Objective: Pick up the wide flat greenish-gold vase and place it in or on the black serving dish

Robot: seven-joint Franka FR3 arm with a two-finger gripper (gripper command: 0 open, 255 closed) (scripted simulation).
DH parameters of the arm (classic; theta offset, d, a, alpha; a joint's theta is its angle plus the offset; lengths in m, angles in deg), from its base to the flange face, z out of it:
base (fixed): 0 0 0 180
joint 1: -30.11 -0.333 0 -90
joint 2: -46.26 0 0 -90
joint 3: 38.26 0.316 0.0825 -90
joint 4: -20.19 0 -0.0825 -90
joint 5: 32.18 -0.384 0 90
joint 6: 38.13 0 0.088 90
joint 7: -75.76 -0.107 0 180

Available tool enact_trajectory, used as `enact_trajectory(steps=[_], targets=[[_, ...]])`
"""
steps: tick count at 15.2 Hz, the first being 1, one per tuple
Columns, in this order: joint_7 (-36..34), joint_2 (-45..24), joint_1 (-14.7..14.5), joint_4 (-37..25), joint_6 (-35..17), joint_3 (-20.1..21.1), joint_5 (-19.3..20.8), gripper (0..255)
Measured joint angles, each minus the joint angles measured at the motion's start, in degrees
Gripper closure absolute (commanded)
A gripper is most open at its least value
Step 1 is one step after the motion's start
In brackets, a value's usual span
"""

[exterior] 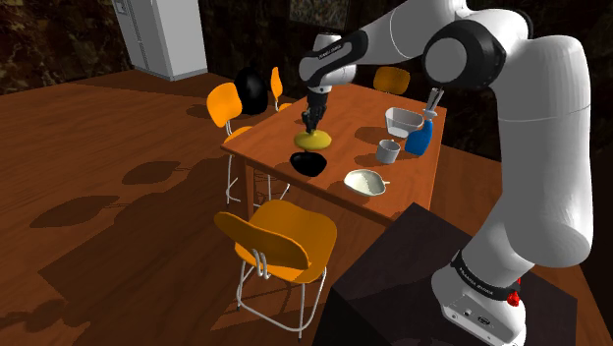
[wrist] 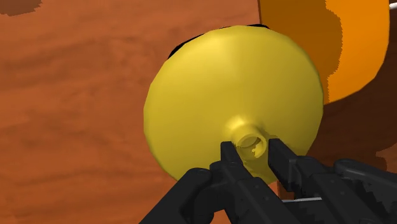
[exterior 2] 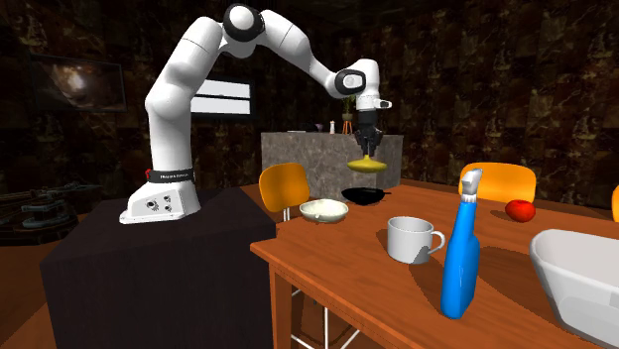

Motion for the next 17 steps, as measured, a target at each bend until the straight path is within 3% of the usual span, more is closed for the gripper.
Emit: enact_trajectory(steps=[17], targets=[[1.71,-6.72,1.24,1.52,-8.06,1.90,-2.68,255]])
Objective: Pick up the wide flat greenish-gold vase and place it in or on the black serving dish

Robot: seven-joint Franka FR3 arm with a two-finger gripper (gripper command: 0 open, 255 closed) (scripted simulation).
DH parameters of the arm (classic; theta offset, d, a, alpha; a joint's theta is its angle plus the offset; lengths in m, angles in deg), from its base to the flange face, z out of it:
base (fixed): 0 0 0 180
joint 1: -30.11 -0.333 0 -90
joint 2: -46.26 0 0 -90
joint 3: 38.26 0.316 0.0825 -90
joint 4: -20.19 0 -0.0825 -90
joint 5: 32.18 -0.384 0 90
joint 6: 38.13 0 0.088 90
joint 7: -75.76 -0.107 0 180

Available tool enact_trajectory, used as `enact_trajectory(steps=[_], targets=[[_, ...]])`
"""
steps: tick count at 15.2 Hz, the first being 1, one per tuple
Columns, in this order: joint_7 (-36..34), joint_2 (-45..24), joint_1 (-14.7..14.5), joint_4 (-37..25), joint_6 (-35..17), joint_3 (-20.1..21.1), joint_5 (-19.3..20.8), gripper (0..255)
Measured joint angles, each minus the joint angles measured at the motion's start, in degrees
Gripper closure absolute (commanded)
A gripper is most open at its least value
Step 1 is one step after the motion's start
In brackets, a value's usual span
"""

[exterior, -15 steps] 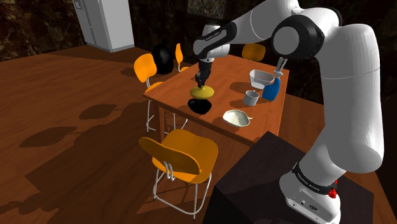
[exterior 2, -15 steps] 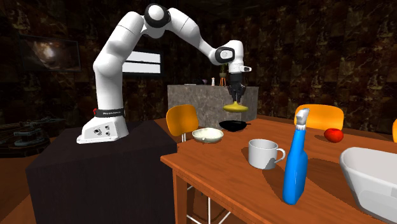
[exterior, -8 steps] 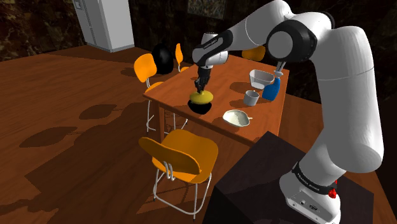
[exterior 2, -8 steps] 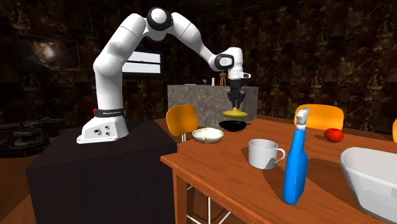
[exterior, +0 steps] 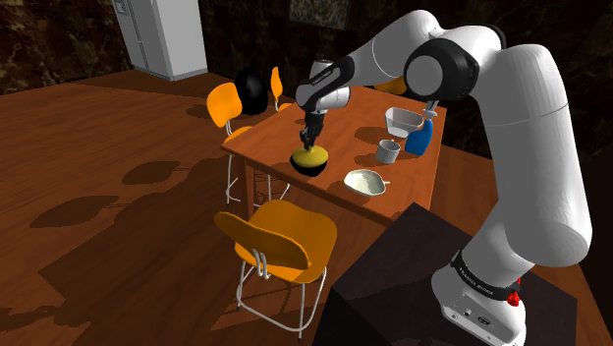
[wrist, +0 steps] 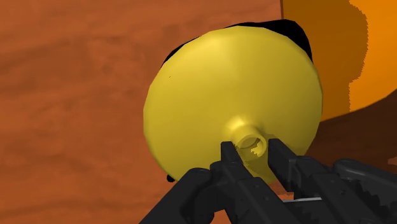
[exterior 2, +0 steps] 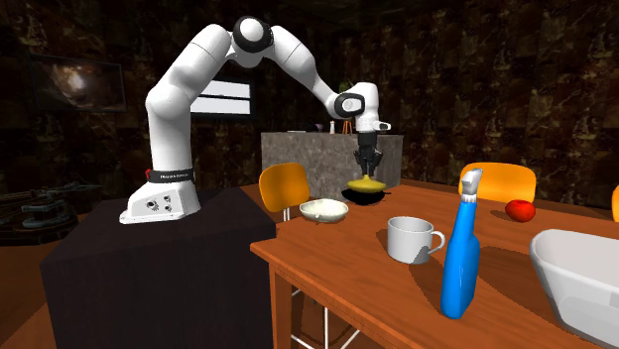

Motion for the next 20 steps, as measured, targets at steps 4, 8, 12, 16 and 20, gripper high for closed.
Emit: enact_trajectory(steps=[4,8,12,16,20], targets=[[0.01,-0.05,0.00,0.03,-0.09,0.02,-0.03,0],[0.01,-0.05,0.00,0.01,-0.10,0.02,-0.03,0],[-0.34,1.77,-0.37,0.29,1.42,-0.48,0.58,0],[-0.88,4.74,-0.91,0.45,4.08,-1.28,1.61,0],[-0.98,4.85,-0.96,0.27,4.42,-1.33,1.70,0]])
